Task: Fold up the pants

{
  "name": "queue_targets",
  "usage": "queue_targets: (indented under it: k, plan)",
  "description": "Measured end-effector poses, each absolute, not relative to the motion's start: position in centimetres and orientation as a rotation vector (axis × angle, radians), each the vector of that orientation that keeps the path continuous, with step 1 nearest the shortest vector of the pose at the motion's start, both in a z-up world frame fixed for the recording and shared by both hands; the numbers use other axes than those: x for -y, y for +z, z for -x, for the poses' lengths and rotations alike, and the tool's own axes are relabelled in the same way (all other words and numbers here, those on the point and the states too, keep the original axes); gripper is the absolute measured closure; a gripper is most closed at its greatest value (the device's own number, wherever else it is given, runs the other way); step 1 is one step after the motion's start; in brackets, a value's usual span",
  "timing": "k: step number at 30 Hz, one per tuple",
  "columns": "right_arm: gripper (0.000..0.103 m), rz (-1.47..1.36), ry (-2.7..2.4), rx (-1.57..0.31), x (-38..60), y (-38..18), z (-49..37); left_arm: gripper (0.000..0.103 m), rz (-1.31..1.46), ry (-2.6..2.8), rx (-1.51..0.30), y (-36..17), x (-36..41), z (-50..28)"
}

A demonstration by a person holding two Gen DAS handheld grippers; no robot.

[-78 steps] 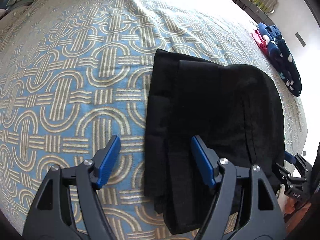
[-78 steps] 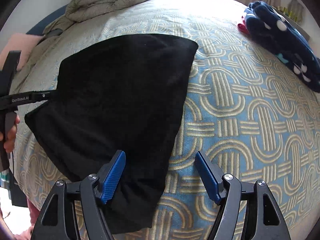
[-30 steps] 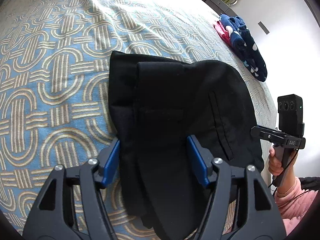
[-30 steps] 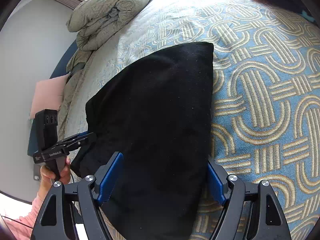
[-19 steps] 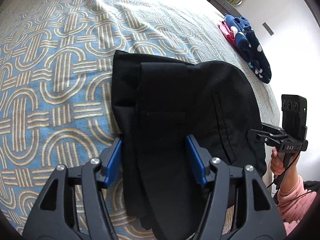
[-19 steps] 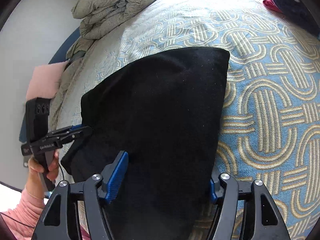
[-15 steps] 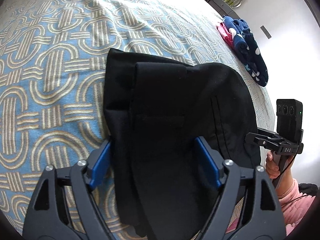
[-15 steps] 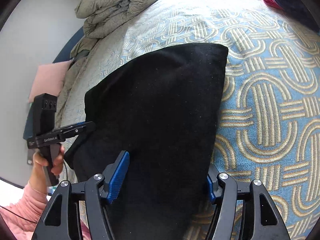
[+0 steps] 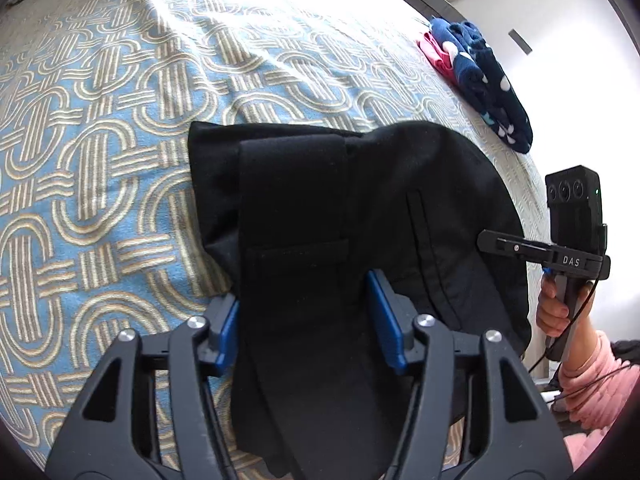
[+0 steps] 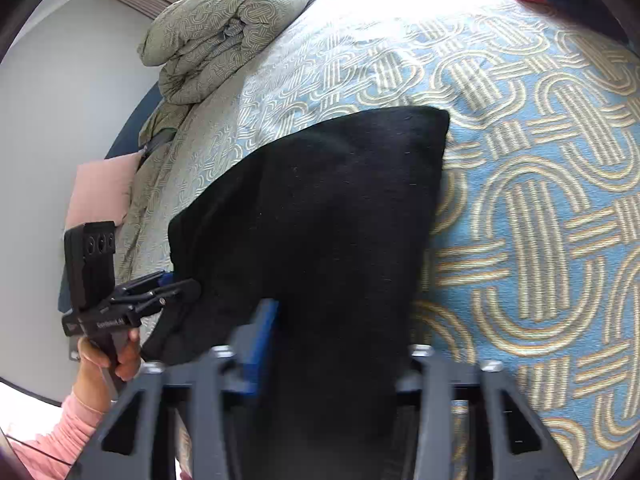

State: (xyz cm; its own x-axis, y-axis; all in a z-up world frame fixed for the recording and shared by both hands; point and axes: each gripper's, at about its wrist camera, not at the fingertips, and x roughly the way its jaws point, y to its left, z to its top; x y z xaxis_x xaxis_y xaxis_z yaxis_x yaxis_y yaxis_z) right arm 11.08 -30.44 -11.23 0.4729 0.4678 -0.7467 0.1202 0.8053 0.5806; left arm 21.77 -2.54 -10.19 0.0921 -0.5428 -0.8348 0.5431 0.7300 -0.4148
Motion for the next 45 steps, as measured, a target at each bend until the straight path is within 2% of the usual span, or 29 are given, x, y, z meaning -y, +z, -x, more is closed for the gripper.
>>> queue_targets:
  k: [1,3,8,11,14,15,16,17,19,22,27,29,38,45]
  plan:
    - [0.083,-0.683,0.264,-1.065,31.0,-11.5,-11.0,0.045,-0.016,-0.791,-1.233,-10.2,2.9,-21.7]
    - [0.084,-0.763,0.298,-1.061,31.8,-12.2,-11.1,0.044,-0.054,-0.777,-1.217,-10.2,3.4,-21.4]
    - [0.074,-0.798,0.306,-1.096,32.3,-13.3,-11.1,0.035,-0.011,-0.805,-1.268,-10.8,2.8,-22.3]
    - [0.072,-0.856,0.338,-1.125,32.9,-14.0,-11.7,0.027,0.028,-0.821,-1.278,-11.4,2.7,-22.8]
    - [0.072,-0.916,0.354,-1.152,33.2,-14.5,-12.3,0.026,-0.042,-0.805,-1.229,-11.2,3.8,-22.2]
    - [0.072,-0.922,0.345,-1.157,33.1,-14.5,-12.4,0.031,-0.066,-0.803,-1.216,-10.9,4.1,-21.9]
    - [0.075,-0.893,0.336,-1.163,32.9,-14.2,-12.4,0.043,-0.07,-0.82,-1.204,-10.6,4.2,-21.6]
    - [0.083,-0.84,0.333,-1.163,32.4,-13.7,-12.4,0.046,-0.067,-0.834,-1.194,-10.2,4.1,-21.4]
    - [0.088,-0.82,0.328,-1.151,31.8,-13.0,-12.3,0.063,-0.073,-0.841,-1.174,-9.5,3.9,-21.2]
    - [0.09,-0.813,0.34,-1.098,31.2,-11.1,-11.7,0.07,-0.085,-0.845,-1.143,-8.2,3.6,-20.6]
    - [0.09,-0.445,0.242,-1.057,27.3,-6.5,-10.7,0.072,-0.209,-0.831,-1.063,-6.2,5.2,-18.4]
    - [0.09,-0.391,0.221,-1.046,26.4,-5.5,-10.4,0.072,-0.23,-0.821,-1.058,-5.9,5.9,-18.1]
    - [0.091,-0.455,0.176,-1.021,29.6,-3.8,-8.8,0.072,-0.164,-0.871,-1.102,-5.5,9.0,-17.2]
    - [0.091,-0.463,0.031,-0.999,35.1,-2.5,-5.5,0.072,-0.208,-0.982,-1.116,-5.9,16.8,-14.8]
